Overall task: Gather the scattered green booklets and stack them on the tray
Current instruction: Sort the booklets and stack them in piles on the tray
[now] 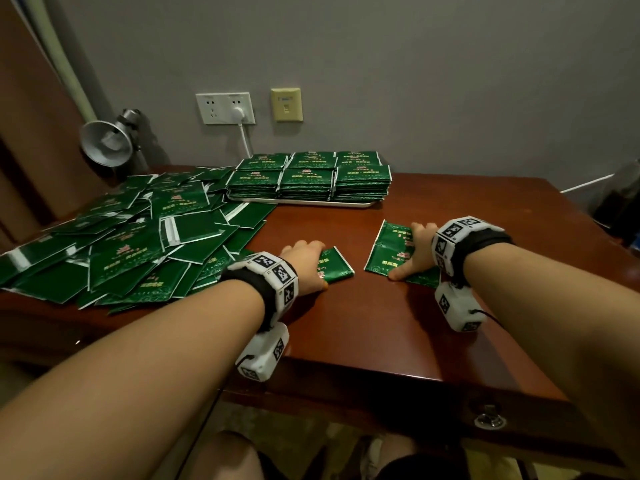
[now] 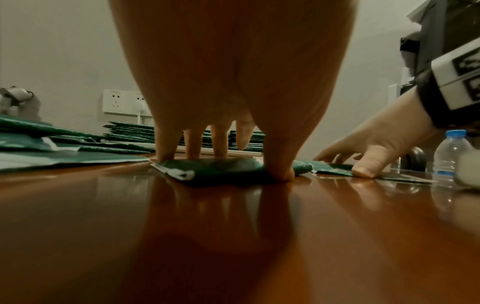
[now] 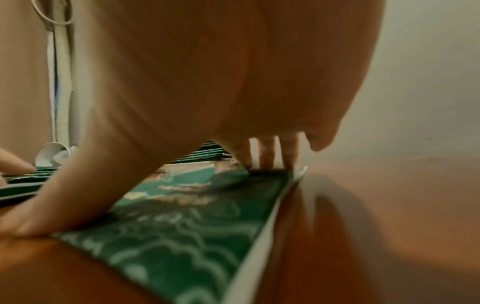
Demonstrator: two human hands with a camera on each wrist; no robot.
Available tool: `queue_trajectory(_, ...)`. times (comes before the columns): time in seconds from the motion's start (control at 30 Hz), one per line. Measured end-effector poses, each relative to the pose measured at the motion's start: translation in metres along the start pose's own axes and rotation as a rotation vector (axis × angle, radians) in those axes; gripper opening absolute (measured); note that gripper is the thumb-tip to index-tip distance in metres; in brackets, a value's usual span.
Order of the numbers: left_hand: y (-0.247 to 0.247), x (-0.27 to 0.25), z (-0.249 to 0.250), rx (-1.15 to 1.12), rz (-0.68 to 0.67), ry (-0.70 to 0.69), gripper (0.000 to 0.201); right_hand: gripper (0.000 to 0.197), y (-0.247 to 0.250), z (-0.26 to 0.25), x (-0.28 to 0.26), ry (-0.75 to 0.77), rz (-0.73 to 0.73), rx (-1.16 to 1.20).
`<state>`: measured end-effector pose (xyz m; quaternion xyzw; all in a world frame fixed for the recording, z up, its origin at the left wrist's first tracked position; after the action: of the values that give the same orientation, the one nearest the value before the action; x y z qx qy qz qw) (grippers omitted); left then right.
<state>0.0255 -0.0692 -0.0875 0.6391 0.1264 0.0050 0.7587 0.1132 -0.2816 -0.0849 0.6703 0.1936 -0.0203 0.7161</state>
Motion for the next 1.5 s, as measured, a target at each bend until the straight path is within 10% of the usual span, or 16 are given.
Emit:
queue_trajectory(0.2,0.001,0.002,-0.001,0.014,-0.009,-0.012,0.084,0.150,0.005,-0.003,-0.002,0.007,0.035,-0.122)
queue_trajectory(0.53,0.001,-0.002,-0.001,0.029,0.000,-0.003,0.078,0.081,0.035,-0.037,-0.027,0.314,0.324,-0.062)
queue_trajectory(1.27,0.004,-0.003,-0.005,0.005,0.023,-0.018,0.085,0.094,0.000,-0.056,-0.026,0.161,0.099,-0.027)
queue_trajectory(1.5,0.015,-0.010,-0.016,0.051,0.083,0.266,0.067,0.108,-0.002,-0.059,-0.035,0.147,0.090,-0.083)
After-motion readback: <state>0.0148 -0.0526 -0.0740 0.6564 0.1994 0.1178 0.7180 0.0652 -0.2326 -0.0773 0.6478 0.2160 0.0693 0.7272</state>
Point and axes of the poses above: each hand's wrist, its own x-axis towards the middle knuckle, its own y-axis out of the back of the hand, z = x × y, the point moved 5 cm from there along x, towards the middle knuckle, and after that the axes turned 10 degrees about y, right-handed, at the moved point
